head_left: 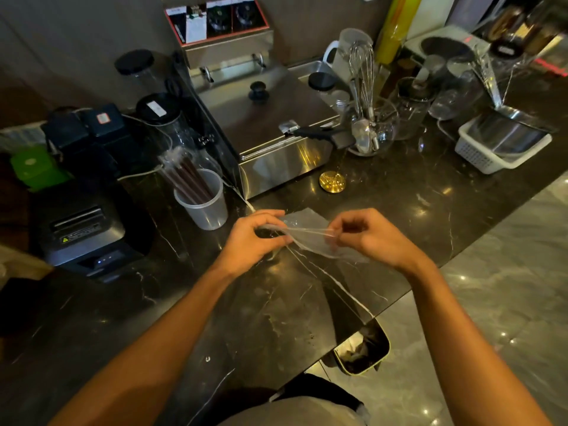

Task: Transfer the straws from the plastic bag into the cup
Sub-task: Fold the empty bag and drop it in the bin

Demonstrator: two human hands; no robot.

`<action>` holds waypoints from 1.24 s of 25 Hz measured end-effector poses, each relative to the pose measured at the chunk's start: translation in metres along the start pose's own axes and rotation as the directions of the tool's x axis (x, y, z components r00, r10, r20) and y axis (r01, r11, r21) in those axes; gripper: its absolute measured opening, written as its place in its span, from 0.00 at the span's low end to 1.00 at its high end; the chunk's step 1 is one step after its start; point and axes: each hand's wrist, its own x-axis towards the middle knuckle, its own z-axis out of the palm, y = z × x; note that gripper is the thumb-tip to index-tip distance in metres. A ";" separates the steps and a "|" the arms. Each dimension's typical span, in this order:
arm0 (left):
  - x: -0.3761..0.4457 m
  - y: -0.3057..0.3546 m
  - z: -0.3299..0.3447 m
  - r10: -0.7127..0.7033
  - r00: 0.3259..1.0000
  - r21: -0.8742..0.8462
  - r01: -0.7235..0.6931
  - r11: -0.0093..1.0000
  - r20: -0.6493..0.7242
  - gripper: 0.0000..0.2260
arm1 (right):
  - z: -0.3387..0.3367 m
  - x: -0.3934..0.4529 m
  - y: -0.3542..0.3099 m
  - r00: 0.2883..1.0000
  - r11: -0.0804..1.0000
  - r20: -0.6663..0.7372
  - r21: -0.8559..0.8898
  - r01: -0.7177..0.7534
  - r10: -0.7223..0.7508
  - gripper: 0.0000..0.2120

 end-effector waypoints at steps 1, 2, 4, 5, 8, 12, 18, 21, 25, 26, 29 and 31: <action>0.001 0.010 -0.005 0.001 1.000 -0.047 0.000 0.999 0.028 0.12 | -0.007 -0.002 -0.004 1.000 0.997 -0.028 0.071 0.009 -0.007 0.05; 0.001 0.018 -0.010 0.016 0.999 -0.074 -0.012 0.997 0.049 0.11 | -0.014 -0.003 -0.007 0.998 0.992 -0.062 0.121 0.037 -0.030 0.05; 0.003 0.030 -0.020 0.068 0.996 -0.083 -0.062 0.995 0.065 0.10 | -0.022 -0.006 -0.009 0.991 0.962 -0.115 0.256 0.099 -0.071 0.05; 0.003 0.034 -0.024 0.089 0.994 -0.093 -0.083 0.992 0.066 0.08 | -0.023 -0.008 -0.009 0.986 0.932 -0.145 0.340 0.126 -0.080 0.08; 0.003 0.040 -0.029 0.089 0.996 -0.203 -0.080 0.976 0.033 0.07 | -0.019 -0.011 0.004 0.981 0.838 -0.191 0.531 0.124 -0.025 0.31; -0.004 0.037 -0.026 0.047 0.996 -0.272 -0.065 0.960 -0.072 0.05 | 0.008 -0.015 0.034 0.988 0.791 -0.142 0.596 0.138 -0.065 0.40; -0.013 0.031 -0.026 -0.101 0.977 -0.446 0.007 0.895 -0.187 0.08 | 0.045 -0.008 0.036 0.965 0.837 -0.226 0.547 0.009 0.137 0.19; -0.016 0.030 -0.029 -0.158 0.970 -0.530 0.038 0.847 -0.183 0.12 | 0.048 -0.004 0.028 0.967 0.765 -0.198 0.644 0.005 0.160 0.18; -0.025 0.020 -0.029 -0.212 0.970 -0.523 0.119 0.844 -0.122 0.16 | 0.052 0.004 0.029 0.973 0.768 -0.165 0.640 -0.021 0.164 0.18; -0.028 0.017 -0.029 -0.234 0.964 -0.518 0.137 0.844 -0.127 0.15 | 0.053 0.005 0.028 0.974 0.790 -0.160 0.613 -0.027 0.158 0.19; -0.032 0.019 -0.034 -0.245 0.942 -0.484 0.108 0.868 -0.228 0.15 | 0.059 0.009 0.028 0.984 0.860 -0.136 0.510 -0.029 0.113 0.18; -0.029 0.022 -0.045 -0.226 0.924 -0.427 0.079 0.901 -0.307 0.17 | 0.063 0.012 0.027 0.989 0.890 -0.098 0.452 -0.055 0.110 0.15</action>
